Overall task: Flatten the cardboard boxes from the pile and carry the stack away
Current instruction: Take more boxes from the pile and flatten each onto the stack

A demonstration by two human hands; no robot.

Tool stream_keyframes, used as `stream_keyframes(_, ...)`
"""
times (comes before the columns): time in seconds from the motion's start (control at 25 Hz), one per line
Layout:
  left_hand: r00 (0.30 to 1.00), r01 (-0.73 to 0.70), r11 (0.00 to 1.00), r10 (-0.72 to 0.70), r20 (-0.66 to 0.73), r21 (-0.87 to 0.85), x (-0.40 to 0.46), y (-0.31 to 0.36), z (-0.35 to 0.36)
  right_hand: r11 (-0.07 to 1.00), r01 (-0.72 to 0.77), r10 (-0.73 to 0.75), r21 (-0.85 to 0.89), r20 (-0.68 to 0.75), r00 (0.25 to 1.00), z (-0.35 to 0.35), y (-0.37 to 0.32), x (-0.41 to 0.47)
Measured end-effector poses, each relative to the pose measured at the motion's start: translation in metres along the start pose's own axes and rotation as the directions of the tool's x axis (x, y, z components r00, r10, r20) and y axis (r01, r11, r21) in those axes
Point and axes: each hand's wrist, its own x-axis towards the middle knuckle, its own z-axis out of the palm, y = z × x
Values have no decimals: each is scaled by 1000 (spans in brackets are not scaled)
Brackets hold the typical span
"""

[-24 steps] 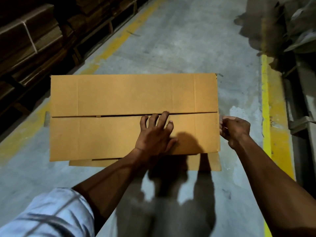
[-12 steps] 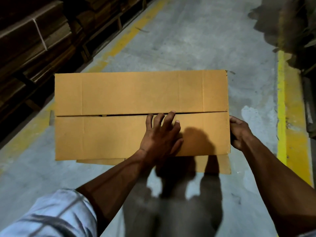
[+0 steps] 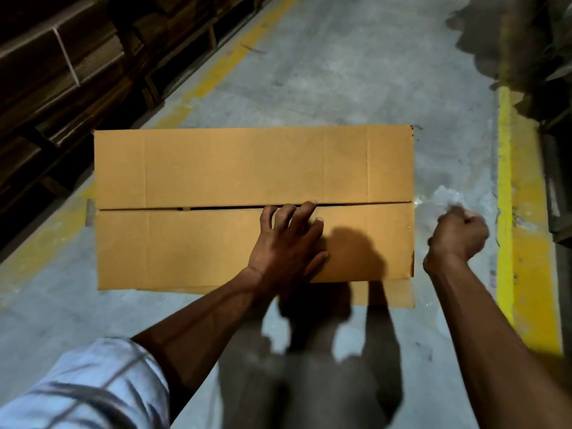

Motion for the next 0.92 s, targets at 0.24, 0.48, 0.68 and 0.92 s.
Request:
stream_keyframes(0.24, 1000, 12, 999, -13, 28, 33, 12, -7, -8, 344, 934, -753, -97, 565, 337, 24, -13, -109)
stream_keyframes(0.48, 999, -41, 999, 41, 28, -11, 16, -31, -19, 247, 924, -585, -292, 715, 383, 29, -12, -107)
stream_keyframes(0.68, 995, -30, 999, 25, 93, 43, 27, -35, -25, 124, 923, -471, -364, 797, 378, 20, -16, -113)
stream_keyframes(0.92, 998, -18, 991, 10, 60, 135, 16, -28, -45, 140, 938, -576, -318, 744, 338, 31, -65, -95)
